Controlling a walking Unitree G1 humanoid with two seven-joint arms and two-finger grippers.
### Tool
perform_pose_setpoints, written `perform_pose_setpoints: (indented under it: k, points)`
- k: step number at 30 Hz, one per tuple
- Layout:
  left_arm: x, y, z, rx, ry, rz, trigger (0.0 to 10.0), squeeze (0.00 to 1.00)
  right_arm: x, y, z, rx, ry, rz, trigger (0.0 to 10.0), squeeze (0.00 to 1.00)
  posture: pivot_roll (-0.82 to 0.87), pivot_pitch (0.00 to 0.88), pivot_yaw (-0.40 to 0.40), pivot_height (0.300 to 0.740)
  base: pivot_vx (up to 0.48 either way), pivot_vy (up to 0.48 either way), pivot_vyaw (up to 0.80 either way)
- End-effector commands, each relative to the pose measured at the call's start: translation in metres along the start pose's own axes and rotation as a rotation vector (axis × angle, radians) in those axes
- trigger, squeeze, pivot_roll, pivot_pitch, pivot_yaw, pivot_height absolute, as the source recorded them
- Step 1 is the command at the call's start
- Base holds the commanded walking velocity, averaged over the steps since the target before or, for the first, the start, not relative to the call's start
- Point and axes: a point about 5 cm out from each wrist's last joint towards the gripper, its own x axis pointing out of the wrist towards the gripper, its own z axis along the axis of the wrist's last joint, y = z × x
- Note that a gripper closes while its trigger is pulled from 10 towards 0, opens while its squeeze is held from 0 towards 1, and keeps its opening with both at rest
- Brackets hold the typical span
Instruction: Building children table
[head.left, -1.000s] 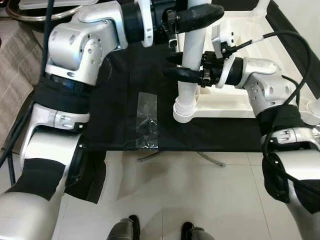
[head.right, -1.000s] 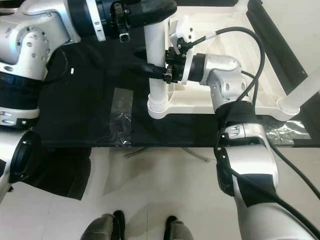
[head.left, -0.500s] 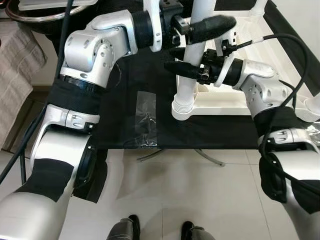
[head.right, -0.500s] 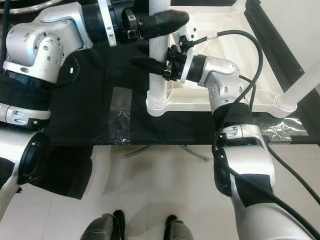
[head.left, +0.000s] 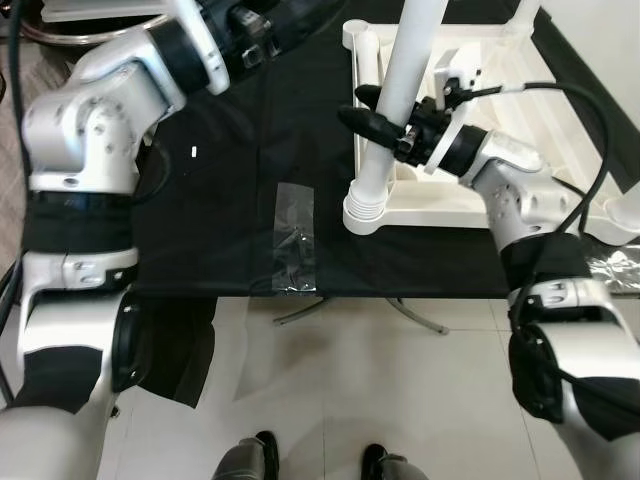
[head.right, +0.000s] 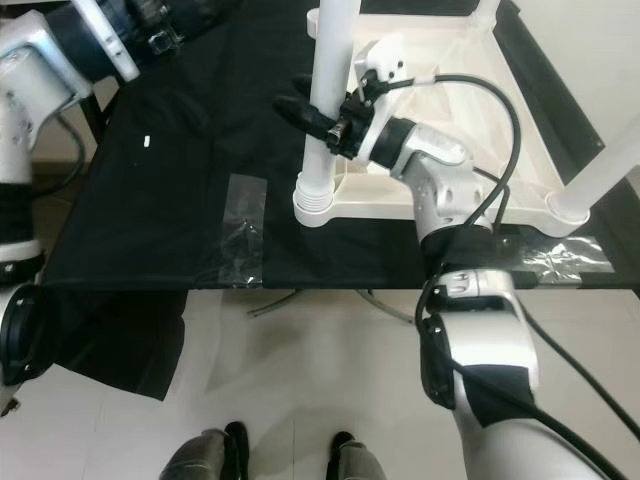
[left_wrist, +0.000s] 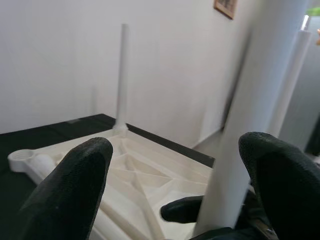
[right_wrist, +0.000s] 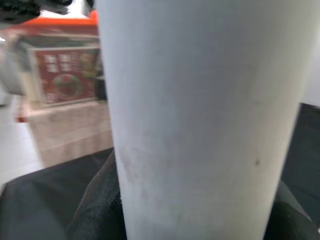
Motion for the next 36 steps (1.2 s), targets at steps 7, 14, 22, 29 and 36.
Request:
perform_pose_setpoints:
  k: [7,14,22,29,36]
  points:
    - [-0.033,0.007,-0.019,-0.040,0.020,0.167,10.0,0.00,-0.007,0.058,-0.085,0.030,0.349,-0.556,0.0,0.00,0.10,0.263,-0.012,0.740,0.000,0.000,0.00]
    - [-0.054,-0.001,-0.048,-0.094,0.076,0.229,10.0,0.00,0.006,0.087,-0.091,0.210,0.296,-0.672,0.0,0.00,0.11,0.238,-0.010,0.740,0.000,0.000,0.00]
    - [-0.053,-0.009,-0.054,-0.116,0.086,0.233,10.0,0.00,0.009,0.091,-0.087,0.233,0.292,-0.685,0.0,0.00,0.11,0.238,-0.009,0.740,0.000,0.000,0.00]
    - [-0.049,-0.021,-0.067,-0.140,0.112,0.228,10.0,0.00,0.020,0.080,-0.041,0.228,0.066,-0.648,0.0,0.00,0.11,0.240,0.000,0.740,0.000,0.000,0.00]
    - [-0.047,-0.027,-0.071,-0.163,0.116,0.222,10.0,0.00,0.026,0.063,0.022,0.121,-0.171,-0.448,0.0,0.00,0.10,0.241,0.001,0.740,0.000,0.000,0.00]
